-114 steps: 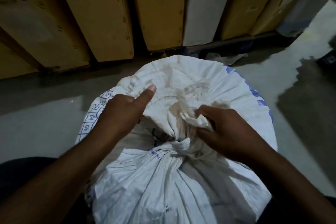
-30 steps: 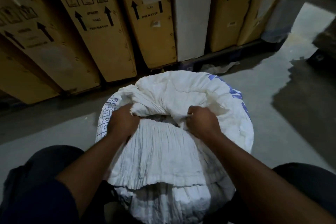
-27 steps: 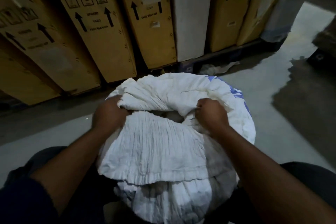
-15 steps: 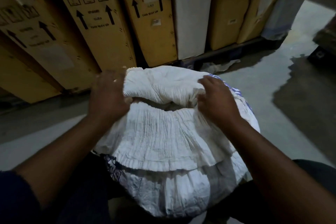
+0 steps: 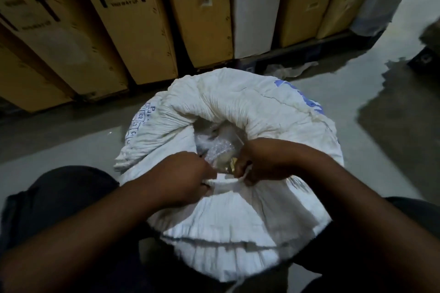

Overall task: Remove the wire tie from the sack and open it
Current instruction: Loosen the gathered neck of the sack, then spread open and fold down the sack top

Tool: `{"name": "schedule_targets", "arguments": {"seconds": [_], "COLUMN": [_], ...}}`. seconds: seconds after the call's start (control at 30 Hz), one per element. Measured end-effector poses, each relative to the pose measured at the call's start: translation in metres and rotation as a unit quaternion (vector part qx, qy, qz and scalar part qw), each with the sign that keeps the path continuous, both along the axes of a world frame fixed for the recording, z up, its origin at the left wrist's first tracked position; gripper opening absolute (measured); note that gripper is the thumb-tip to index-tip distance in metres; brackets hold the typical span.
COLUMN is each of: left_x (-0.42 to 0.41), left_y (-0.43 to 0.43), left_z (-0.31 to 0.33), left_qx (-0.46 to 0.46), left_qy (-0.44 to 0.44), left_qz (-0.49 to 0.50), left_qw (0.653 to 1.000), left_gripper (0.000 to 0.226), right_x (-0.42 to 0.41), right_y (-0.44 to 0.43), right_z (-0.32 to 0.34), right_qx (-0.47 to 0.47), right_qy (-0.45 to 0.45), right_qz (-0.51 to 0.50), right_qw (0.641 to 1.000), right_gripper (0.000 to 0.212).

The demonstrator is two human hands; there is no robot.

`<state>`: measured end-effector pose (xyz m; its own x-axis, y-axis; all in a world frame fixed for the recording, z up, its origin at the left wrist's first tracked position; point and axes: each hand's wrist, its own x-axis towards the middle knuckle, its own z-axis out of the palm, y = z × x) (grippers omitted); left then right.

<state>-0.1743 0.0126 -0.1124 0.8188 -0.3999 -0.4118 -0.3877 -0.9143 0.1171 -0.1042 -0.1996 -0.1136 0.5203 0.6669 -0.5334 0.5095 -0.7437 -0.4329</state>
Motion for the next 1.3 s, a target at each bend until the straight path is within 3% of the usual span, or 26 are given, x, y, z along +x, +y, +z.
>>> {"name": "schedule_targets", "arguments": {"seconds": [0.1, 0.17, 0.27, 0.37, 0.43, 0.5, 0.6, 0.67, 0.77, 0.83, 0.87, 1.0, 1.17, 1.3], "left_x": [-0.024, -0.033, -0.025, 0.008, 0.041, 0.071, 0.097, 0.101, 0.108, 0.112, 0.115, 0.120, 0.125, 0.130], "left_y": [-0.009, -0.010, 0.001, 0.017, 0.029, 0.043, 0.070, 0.082, 0.098, 0.112, 0.117, 0.118, 0.100, 0.108], "left_z": [0.020, 0.031, 0.049, 0.057, 0.051, 0.040, 0.014, 0.006, 0.012, 0.017, 0.018, 0.012, 0.006, 0.004], "left_qx": [0.072, 0.098, 0.008, -0.200, -0.236, -0.224, -0.157, -0.114, -0.017, -0.005, -0.007, -0.050, 0.017, -0.023], "left_qy": [0.063, 0.123, 0.167, 0.018, -0.132, -0.196, -0.131, -0.048, 0.119, 0.185, 0.200, 0.204, 0.244, 0.188], "left_qz": [-0.047, -0.045, -0.016, 0.118, 0.201, 0.269, 0.337, 0.348, 0.318, 0.293, 0.289, 0.242, 0.241, 0.235], "left_qw": [0.994, 0.987, 0.986, 0.972, 0.941, 0.916, 0.919, 0.929, 0.941, 0.938, 0.936, 0.947, 0.939, 0.953], "left_gripper": [0.025, 0.039, 0.061, 0.067, 0.057, 0.057, 0.078, 0.088, 0.077, 0.081, 0.080, 0.033, 0.061, 0.036], "right_x": [-0.005, -0.009, -0.007, 0.011, 0.031, 0.051, 0.072, 0.076, 0.084, 0.091, 0.095, 0.104, 0.107, 0.111], "right_y": [-0.002, 0.001, -0.002, -0.013, -0.020, -0.025, -0.037, -0.040, -0.034, -0.027, -0.024, -0.014, -0.003, -0.005], "right_z": [0.002, 0.000, 0.002, 0.026, 0.043, 0.048, 0.026, 0.009, -0.010, -0.017, -0.019, -0.019, -0.014, -0.014], "right_qx": [-0.036, -0.052, 0.017, 0.188, 0.290, 0.317, 0.217, 0.188, 0.156, 0.159, 0.158, 0.180, 0.167, 0.154], "right_qy": [0.093, 0.125, 0.177, 0.177, 0.120, -0.002, -0.208, -0.221, -0.207, -0.190, -0.181, -0.124, -0.126, -0.122], "right_qz": [0.055, 0.086, 0.074, -0.076, -0.226, -0.324, -0.345, -0.339, -0.309, -0.295, -0.291, -0.287, -0.214, -0.209], "right_qw": [0.994, 0.987, 0.981, 0.963, 0.922, 0.891, 0.889, 0.895, 0.915, 0.923, 0.926, 0.933, 0.954, 0.958], "right_gripper": [0.036, 0.038, 0.034, 0.029, 0.024, 0.019, 0.018, 0.017, 0.025, 0.029, 0.032, 0.042, 0.018, 0.007]}}
